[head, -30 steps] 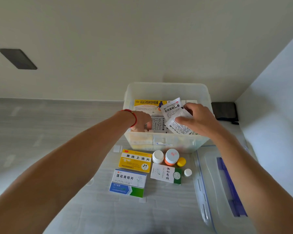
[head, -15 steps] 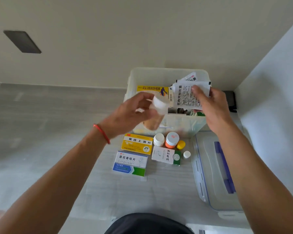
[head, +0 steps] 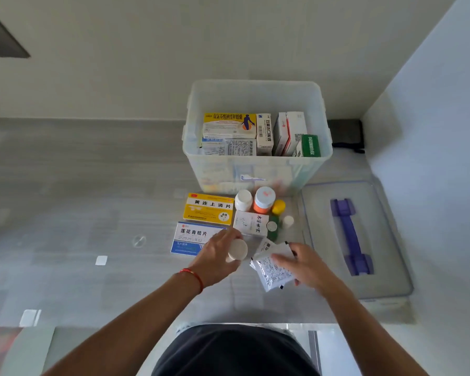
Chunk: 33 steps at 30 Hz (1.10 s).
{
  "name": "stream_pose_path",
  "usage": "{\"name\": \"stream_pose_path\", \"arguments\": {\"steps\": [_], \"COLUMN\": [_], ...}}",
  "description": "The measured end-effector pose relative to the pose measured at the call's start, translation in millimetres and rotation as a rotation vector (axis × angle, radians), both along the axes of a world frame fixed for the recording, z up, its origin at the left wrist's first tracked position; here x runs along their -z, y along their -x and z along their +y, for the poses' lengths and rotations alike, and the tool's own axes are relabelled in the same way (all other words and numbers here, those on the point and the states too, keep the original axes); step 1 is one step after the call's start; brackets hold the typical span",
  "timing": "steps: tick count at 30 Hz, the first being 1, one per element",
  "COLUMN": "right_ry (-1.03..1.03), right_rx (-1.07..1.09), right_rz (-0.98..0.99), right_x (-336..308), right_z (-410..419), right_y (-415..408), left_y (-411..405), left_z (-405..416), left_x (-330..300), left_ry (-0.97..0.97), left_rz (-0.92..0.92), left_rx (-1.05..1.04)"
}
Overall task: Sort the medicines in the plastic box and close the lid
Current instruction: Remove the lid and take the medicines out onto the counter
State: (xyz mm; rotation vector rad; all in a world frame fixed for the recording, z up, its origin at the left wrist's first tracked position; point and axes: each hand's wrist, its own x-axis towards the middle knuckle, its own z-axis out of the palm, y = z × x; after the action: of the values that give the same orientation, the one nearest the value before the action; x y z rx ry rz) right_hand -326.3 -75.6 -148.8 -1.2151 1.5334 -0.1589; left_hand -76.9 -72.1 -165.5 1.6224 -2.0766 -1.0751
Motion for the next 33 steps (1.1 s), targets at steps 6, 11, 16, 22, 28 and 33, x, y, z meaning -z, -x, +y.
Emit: {"name": "stream_pose_path", "arguments": {"steps": [6,11,16,22,28,33], "right_ry": [0.032,0.265,0.698,0.919,0.382,0.385], "right_rx": [0.055,-0.281,-0.158,-0.103,-0.472,-0.503], "right_rz": [0.097,0.51,0.127,0.052,0.63,0.716], "right_x": [23,-11,-97,-147,-102,-77], "right_z": [0,-4,-41,-168,-251,-263], "right_y": [-18,-19,-35,-84,-128,-152], "left_y": [3,-3,-14,-31,-35,-47], "left_z": [-4,-8,-55,-168,-193,-194], "left_x": [-5,-46,-125,-156,-116,-112], "left_ry": [-0.017,0.118,0.592,0.63,0.396,0.395], "left_rz": [-0.059,-0.054,0.106,-0.093,-0.219,-0.112], "left_rx": [0.011,0.05,-0.158,-0.365,-0.289,-0.231]}}
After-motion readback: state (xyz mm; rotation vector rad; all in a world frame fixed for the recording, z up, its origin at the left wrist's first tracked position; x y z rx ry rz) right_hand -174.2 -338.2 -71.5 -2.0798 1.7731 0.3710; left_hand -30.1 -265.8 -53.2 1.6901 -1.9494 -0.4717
